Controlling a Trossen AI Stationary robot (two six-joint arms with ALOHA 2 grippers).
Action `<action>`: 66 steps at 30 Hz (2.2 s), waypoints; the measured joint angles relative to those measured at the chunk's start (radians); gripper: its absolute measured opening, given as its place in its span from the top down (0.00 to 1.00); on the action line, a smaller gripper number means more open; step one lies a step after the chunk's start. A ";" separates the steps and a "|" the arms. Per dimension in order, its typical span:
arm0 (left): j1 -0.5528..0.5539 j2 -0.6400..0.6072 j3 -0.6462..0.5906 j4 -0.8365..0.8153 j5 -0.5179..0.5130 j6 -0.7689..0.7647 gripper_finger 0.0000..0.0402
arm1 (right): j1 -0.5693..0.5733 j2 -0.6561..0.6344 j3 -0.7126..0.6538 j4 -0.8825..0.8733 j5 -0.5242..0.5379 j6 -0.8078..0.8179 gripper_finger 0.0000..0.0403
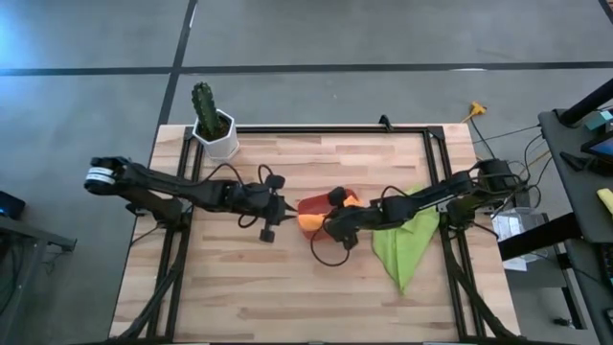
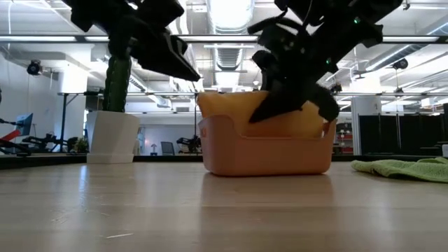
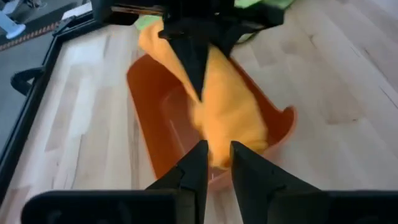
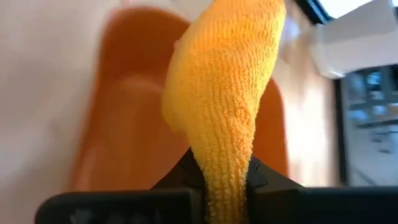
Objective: Roll microfiber towels into tight, uniform cylinder then place into a basket
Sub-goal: Put the orange microfiber cloth into the orange bin
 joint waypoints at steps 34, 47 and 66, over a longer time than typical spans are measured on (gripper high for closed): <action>-0.035 0.179 0.023 0.308 0.153 -0.053 0.87 | -0.055 0.058 0.027 -0.154 -0.388 0.370 0.81; -0.032 0.341 0.115 0.264 0.197 -0.106 0.87 | -0.085 0.058 0.027 -0.154 -0.412 0.401 0.63; -0.027 0.319 0.118 0.251 0.194 -0.045 0.87 | -0.086 -0.045 0.026 -0.233 -0.412 0.400 0.48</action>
